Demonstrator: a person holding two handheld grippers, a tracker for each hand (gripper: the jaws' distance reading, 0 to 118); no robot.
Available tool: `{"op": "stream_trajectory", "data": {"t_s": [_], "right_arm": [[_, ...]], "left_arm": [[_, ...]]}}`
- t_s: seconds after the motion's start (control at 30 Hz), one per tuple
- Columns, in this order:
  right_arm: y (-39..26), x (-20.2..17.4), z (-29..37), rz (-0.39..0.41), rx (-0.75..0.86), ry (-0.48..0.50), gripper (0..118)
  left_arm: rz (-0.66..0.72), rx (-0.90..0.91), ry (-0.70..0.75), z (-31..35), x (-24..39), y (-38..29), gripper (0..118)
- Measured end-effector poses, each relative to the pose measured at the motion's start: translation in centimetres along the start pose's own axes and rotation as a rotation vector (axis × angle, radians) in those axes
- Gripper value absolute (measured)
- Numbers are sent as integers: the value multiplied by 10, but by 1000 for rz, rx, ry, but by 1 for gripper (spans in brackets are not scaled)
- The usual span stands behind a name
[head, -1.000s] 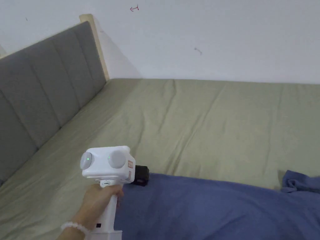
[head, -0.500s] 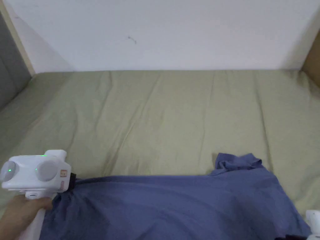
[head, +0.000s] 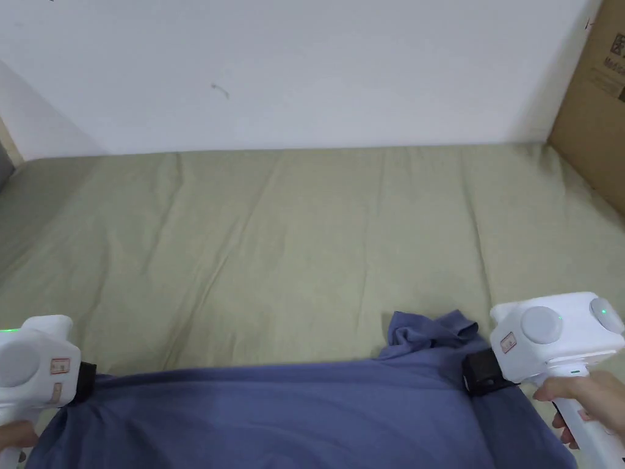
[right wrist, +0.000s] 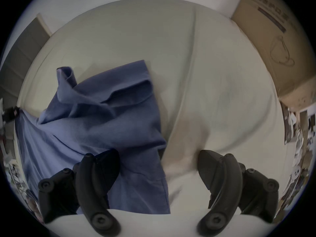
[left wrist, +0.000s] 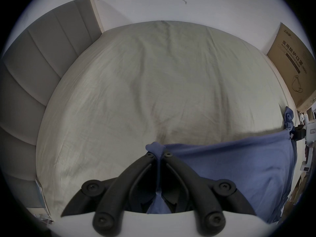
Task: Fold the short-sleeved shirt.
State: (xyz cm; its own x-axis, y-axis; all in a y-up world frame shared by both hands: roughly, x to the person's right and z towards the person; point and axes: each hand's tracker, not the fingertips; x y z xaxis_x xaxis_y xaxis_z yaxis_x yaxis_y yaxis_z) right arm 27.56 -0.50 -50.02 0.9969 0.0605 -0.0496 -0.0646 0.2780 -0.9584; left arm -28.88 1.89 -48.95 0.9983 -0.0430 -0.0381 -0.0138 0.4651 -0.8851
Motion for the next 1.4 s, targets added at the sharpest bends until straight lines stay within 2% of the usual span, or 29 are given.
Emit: {"op": "stream_trajectory", "data": {"t_s": [0.1,0.13,0.17,0.2,0.23,0.27,0.37,0.43,0.63,0.8,0.97,1.23,1.4], "right_arm": [[-2,5,12,-44,-5,57,73],[-3,1,14,-43,-4,50,60],[-3,-3,18,-39,-5,50,43],[-3,-5,22,-23,8,28,17],[-3,-9,25,-32,16,9,9],[-3,-11,28,-65,20,31,7],[-5,-11,35,-73,19,86,5],[-7,-9,50,-124,39,137,5],[-8,17,138,-257,203,274,5],[-18,31,228,-249,363,296,5],[-22,46,321,-279,539,297,5],[21,65,450,-308,688,273,5],[72,69,502,-305,751,247,5]], "left_arm": [[-3,0,0,1,1,-1,2],[1,1,0,2,1,0,2],[4,4,-1,4,1,-1,2],[7,5,-1,7,1,-1,2],[7,3,-3,11,1,-1,2],[4,7,-14,15,0,0,2],[-13,27,-1,34,1,-1,2],[-14,39,-2,50,-2,1,2],[-17,138,2,120,-6,8,2],[-35,286,13,203,-5,17,2],[-26,435,39,286,-7,33,2],[-4,588,59,385,0,96,2],[56,680,86,422,7,155,2]]}}
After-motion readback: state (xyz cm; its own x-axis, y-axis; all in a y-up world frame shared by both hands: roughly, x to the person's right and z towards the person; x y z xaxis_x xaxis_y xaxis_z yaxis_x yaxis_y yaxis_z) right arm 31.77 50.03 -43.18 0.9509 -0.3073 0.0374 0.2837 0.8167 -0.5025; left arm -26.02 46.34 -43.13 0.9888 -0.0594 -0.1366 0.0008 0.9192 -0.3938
